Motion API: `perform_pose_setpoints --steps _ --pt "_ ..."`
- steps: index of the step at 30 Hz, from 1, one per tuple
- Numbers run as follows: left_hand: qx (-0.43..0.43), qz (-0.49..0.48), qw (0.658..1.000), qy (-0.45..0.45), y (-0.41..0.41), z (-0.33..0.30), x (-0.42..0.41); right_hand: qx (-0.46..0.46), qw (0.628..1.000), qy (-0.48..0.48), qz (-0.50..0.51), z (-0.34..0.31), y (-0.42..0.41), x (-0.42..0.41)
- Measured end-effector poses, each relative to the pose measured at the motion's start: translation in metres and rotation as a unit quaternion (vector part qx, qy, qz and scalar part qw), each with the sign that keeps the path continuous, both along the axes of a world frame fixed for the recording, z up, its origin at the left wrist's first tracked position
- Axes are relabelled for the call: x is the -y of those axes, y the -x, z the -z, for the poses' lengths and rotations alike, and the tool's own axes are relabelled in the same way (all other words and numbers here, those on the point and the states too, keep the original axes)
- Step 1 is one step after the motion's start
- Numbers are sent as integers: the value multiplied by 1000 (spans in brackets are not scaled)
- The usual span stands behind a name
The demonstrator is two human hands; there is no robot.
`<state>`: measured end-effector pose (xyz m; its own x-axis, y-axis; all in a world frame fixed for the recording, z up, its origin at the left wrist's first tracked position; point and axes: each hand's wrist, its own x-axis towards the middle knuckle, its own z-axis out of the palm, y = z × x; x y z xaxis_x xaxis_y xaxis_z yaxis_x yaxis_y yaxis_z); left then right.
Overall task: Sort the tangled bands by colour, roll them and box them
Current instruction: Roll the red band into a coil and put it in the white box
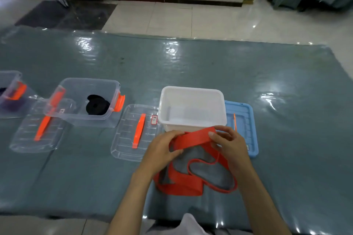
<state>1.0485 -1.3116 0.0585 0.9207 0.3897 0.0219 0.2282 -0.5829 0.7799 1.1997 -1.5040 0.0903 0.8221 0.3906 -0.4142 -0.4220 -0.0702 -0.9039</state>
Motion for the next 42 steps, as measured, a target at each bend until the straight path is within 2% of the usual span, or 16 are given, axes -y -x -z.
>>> perform_pose_setpoints --steps 4,8,10,13,16,19,24,27,29,34,42 --pt "36 50 998 -6 -4 -15 -2 32 999 -36 -4 -14 14 -19" --pt "106 43 992 61 -15 -50 7 80 995 -48 -28 -32 31 -34" --pt "151 41 986 59 -17 -64 8 80 994 -68 -18 -45 36 -35" --pt "192 44 979 50 -19 -80 5 125 990 -58 -24 -65 39 -33" --pt "205 59 977 11 -22 -93 2 156 986 -52 -38 -83 39 -31" --pt "208 77 975 19 -19 -103 -1 171 983 -64 -29 -100 43 -30" --pt "250 55 958 132 -7 -112 -7 107 985 -130 -19 -112 50 -34" --pt "306 -7 929 209 1 -117 -1 -36 983 -176 -44 -114 59 -40" --pt "343 -34 911 227 3 -118 2 -103 972 -202 -64 -113 63 -43" --pt "372 -100 894 230 -3 -108 12 -105 974 -187 -72 -108 69 -54" --pt "340 -67 923 169 -10 -108 4 -64 985 -152 -52 -104 59 -57"
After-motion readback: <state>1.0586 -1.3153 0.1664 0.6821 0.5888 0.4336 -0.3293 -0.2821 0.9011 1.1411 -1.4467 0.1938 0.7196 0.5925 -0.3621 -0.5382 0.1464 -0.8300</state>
